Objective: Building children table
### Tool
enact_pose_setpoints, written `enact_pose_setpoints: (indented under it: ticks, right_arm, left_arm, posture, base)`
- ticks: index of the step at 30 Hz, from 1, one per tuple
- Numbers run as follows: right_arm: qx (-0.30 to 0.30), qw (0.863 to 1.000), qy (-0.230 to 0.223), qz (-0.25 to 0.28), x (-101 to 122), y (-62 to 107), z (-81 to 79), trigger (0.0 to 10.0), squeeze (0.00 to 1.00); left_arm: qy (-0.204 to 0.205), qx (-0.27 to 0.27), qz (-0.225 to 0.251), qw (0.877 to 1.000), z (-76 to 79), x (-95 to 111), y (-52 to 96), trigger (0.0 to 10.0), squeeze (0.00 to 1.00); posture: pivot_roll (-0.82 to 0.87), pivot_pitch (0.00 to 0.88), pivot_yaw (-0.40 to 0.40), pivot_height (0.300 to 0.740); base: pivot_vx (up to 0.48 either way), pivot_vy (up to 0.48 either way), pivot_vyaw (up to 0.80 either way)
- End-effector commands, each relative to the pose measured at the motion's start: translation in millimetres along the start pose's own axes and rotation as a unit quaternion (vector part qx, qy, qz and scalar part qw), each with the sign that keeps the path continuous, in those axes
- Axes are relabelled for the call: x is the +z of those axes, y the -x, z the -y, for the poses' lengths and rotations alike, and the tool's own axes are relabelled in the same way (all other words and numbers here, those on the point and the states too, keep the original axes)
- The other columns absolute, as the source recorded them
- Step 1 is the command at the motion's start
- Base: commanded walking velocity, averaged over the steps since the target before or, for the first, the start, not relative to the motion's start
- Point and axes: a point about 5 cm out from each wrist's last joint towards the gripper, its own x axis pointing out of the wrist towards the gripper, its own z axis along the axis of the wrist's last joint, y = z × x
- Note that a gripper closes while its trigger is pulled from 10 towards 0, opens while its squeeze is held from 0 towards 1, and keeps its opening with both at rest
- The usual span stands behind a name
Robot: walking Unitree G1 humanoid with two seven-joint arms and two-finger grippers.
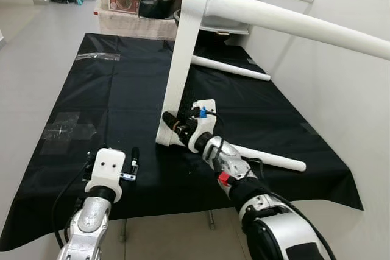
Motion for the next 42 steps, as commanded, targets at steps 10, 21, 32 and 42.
enact_pose_setpoints:
  ticks: [10, 21, 32, 42]
  right_arm:
    - [0.014, 1.000, 0.001, -0.006, -2.2, -0.3, -2.5, 10.0, 0.00]
    - [0.062, 0.998, 0.009, -0.005, -4.0, -1.1, -12.7, 10.0, 0.00]
    - [0.047, 0.998, 0.023, 0.036, 7.4, 8.1, -2.6, 10.0, 1.00]
    - [-0.237, 0.917, 0.299, 0.119, 55.2, 67.7, 55.4, 10.0, 1.00]
  left_arm:
    - [-0.007, -0.013, -0.013, 1.000, 4.6, -4.4, 0.6, 10.0, 0.00]
    - [-0.008, -0.014, -0.013, 1.000, 4.6, -4.4, 1.3, 10.0, 0.00]
    - [-0.008, -0.017, -0.012, 1.000, 4.9, -4.4, 2.3, 10.0, 0.00]
    - [-0.002, -0.035, 0.003, 0.999, 10.7, -0.7, 1.9, 10.0, 0.00]
  posture:
    - [0.16, 0.000, -0.169, 0.740]
    - [0.16, 0.000, -0.169, 0.740]
    - [0.14, 0.000, -0.164, 0.740]
    - [0.11, 0.000, -0.154, 0.740]
  base:
    - [0.000, 0.000, 0.00]
    - [0.000, 0.000, 0.00]
    - [0.000, 0.000, 0.00]
    - [0.000, 0.000, 0.00]
